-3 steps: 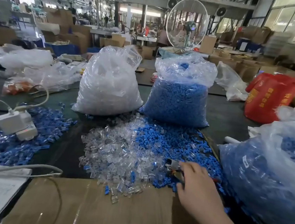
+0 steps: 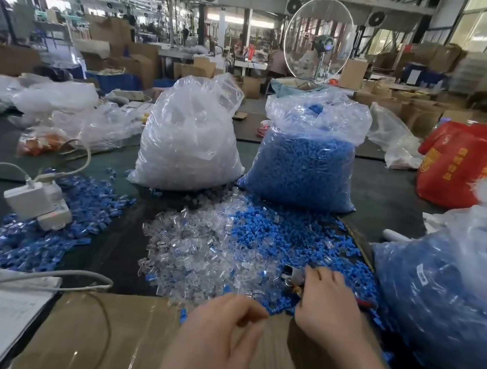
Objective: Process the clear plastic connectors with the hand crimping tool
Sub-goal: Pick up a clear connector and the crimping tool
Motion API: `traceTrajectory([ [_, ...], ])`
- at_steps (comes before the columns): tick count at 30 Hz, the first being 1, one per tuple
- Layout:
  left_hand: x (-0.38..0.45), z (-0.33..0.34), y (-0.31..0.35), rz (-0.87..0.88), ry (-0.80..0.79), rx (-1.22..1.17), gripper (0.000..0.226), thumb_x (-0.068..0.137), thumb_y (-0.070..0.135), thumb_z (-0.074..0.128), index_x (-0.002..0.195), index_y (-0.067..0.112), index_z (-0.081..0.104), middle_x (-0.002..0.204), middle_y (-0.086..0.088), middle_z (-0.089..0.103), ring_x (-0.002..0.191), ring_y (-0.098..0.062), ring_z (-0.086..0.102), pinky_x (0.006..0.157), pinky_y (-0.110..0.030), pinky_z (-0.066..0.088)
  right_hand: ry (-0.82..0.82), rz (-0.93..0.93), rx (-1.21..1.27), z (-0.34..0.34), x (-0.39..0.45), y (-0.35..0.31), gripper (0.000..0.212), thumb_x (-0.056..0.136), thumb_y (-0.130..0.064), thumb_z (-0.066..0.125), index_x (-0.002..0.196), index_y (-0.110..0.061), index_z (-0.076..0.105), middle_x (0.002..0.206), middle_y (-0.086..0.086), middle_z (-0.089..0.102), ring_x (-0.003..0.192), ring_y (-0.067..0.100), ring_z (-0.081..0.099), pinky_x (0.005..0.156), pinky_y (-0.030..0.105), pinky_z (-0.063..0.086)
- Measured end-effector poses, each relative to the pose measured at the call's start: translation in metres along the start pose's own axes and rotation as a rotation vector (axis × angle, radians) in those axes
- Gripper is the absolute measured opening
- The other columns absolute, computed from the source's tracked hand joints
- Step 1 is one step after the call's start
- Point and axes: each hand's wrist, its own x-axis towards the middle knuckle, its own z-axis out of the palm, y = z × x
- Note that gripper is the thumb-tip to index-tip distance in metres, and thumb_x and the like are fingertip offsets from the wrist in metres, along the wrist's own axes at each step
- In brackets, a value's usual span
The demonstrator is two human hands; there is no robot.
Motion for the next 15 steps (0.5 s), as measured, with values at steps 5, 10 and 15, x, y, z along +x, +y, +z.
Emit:
traceTrajectory([
  [5, 0.064, -0.005, -0.031, -0.095, 0.215, 0.229, 0.02, 0.098, 0.035, 0.052, 0.118, 0.037, 0.057, 0.114, 0.025, 0.055, 0.106, 0.009, 0.045, 0.099, -0.014, 0.032, -0.008, 0.069, -0.063, 0.009, 0.013, -0.008, 0.031, 0.09, -0.023, 0.046, 0.12, -0.019, 0.053, 0.124, 0.002, 0.058, 0.117, 0.023, 0.049, 0.109, 0.038, 0.032],
  [10, 0.099, -0.005, -0.064, -0.246, 0.122, 0.331, 0.032, 0.099, 0.04, 0.049, 0.13, 0.034, 0.053, 0.134, 0.012, 0.052, 0.126, -0.011, 0.043, 0.11, -0.035, 0.029, 0.165, 0.076, -0.011, 0.014, 0.026, -0.015, 0.031, 0.094, -0.035, 0.048, 0.123, -0.026, 0.054, 0.124, 0.0, 0.057, 0.124, 0.024, 0.05, 0.121, 0.05, 0.01],
  [15, 0.124, -0.002, -0.067, -0.271, 0.134, 0.057, 0.041, 0.097, 0.055, 0.046, 0.126, 0.027, 0.058, 0.115, 0.012, 0.064, 0.105, -0.008, 0.058, 0.094, -0.036, 0.049, 0.365, -0.01, 0.109, -0.002, 0.046, -0.045, 0.043, 0.093, -0.039, 0.054, 0.134, -0.027, 0.05, 0.127, 0.002, 0.054, 0.123, 0.026, 0.051, 0.12, 0.049, 0.009],
])
